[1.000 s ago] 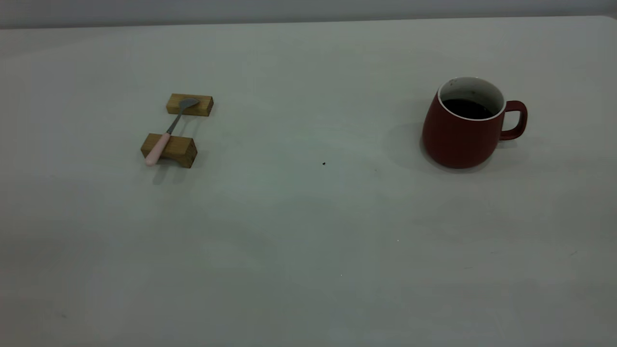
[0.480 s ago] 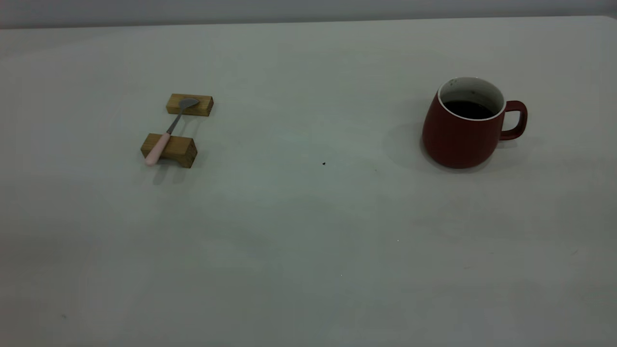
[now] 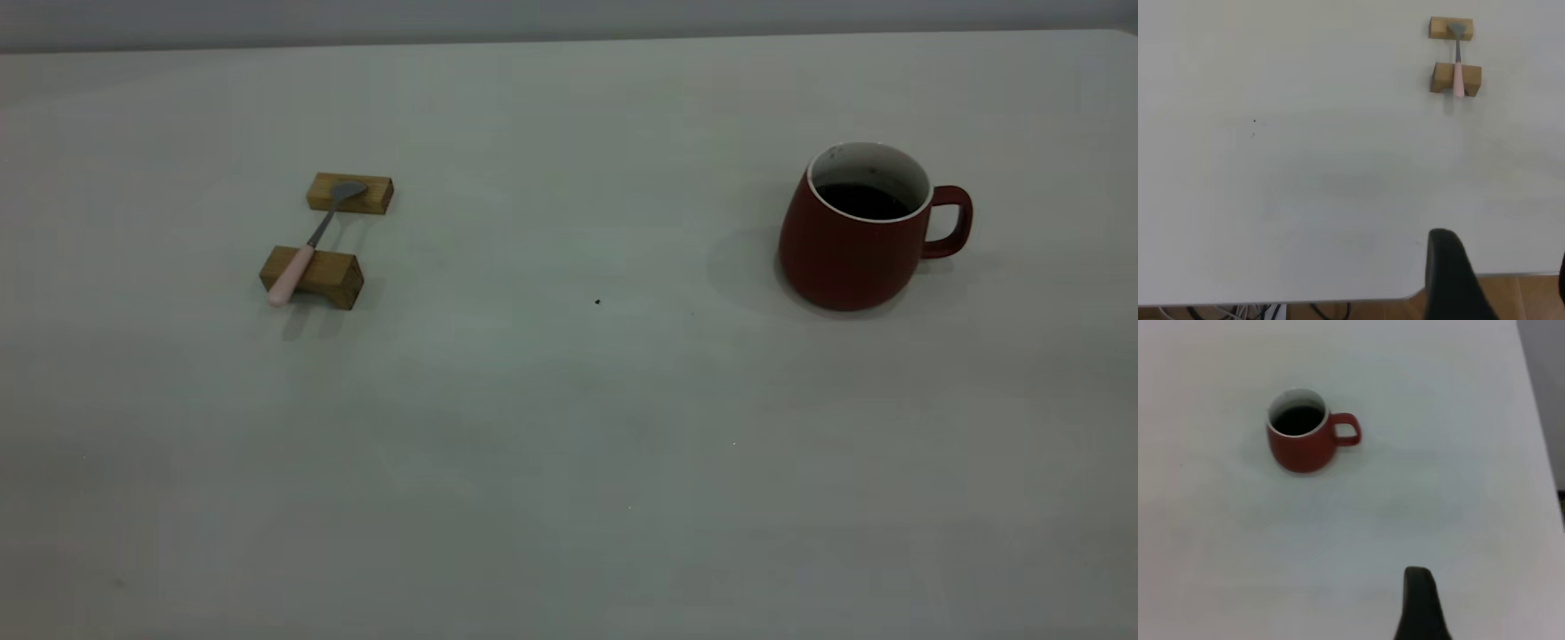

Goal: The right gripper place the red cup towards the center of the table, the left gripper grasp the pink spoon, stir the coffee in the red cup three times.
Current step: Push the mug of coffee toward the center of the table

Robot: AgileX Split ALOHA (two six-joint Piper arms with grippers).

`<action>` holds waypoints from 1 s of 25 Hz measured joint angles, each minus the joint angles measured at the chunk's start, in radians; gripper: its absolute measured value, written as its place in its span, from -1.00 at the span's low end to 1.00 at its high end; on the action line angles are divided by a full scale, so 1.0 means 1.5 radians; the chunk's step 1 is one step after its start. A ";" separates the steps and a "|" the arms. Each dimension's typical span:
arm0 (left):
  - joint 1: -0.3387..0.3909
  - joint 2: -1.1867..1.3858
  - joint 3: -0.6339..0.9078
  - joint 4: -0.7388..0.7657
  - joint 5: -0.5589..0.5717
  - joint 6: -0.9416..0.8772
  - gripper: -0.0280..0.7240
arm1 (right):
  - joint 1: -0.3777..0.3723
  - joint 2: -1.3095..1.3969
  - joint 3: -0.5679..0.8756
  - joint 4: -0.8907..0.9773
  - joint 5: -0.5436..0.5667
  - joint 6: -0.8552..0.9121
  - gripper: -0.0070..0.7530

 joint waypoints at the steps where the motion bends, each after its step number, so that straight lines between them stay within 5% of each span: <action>1: 0.000 0.000 0.000 0.000 0.000 0.000 0.30 | 0.000 0.041 -0.013 -0.004 -0.009 -0.003 0.55; 13: 0.000 0.000 0.000 0.000 0.000 0.000 0.30 | 0.000 0.512 -0.068 0.029 -0.264 -0.192 0.55; 25: 0.000 0.000 0.000 0.000 0.000 0.000 0.30 | 0.044 0.969 -0.253 0.049 -0.316 -0.438 0.55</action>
